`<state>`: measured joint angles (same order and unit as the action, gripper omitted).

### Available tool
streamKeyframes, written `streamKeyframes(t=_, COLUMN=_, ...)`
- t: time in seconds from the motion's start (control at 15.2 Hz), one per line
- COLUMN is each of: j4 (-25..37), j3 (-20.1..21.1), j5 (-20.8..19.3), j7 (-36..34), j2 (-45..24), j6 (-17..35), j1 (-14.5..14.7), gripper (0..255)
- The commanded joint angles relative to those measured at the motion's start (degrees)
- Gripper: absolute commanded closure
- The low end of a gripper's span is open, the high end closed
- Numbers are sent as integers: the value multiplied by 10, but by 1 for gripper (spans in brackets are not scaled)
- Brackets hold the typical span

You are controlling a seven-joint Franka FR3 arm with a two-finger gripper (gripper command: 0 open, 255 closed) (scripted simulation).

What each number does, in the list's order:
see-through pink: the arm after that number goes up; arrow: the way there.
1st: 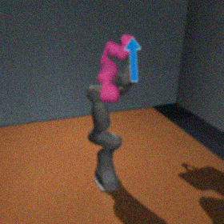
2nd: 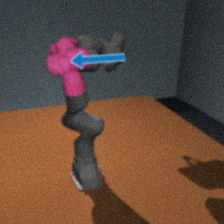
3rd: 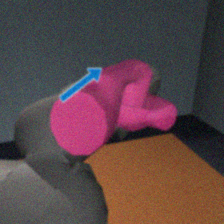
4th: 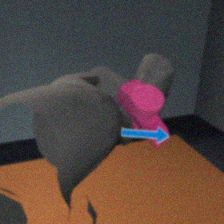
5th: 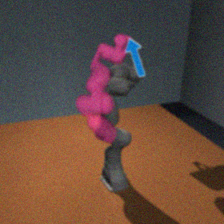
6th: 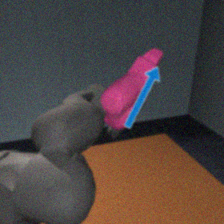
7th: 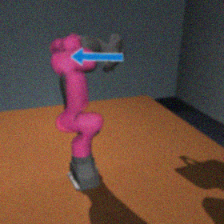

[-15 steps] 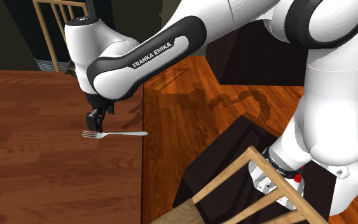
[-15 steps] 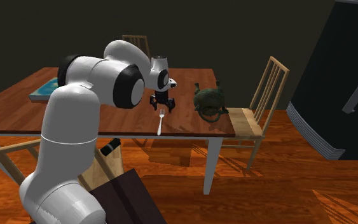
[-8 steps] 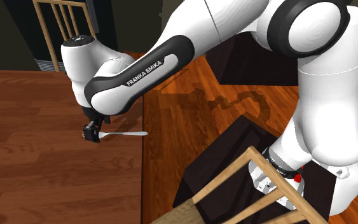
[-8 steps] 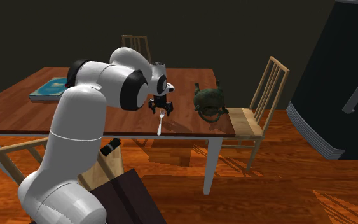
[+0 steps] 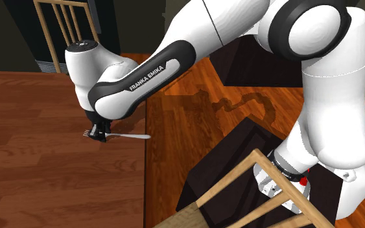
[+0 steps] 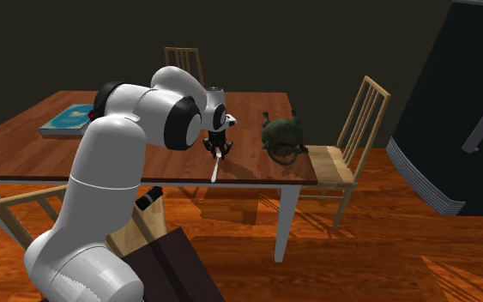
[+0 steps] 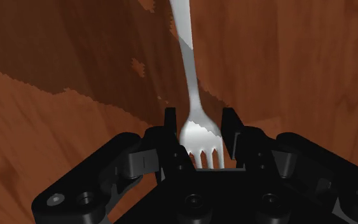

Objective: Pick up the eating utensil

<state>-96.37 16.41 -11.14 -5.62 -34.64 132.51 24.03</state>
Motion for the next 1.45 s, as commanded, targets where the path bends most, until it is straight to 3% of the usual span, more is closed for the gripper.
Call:
streamKeyframes(t=0.0, j4=-2, j3=1, j5=1, j7=0, j2=-2, j6=1, j1=1, gripper=255)
streamKeyframes(t=1.39, j4=28, j3=16, j5=22, j7=11, j2=59, j6=-88, j1=-6, gripper=255)
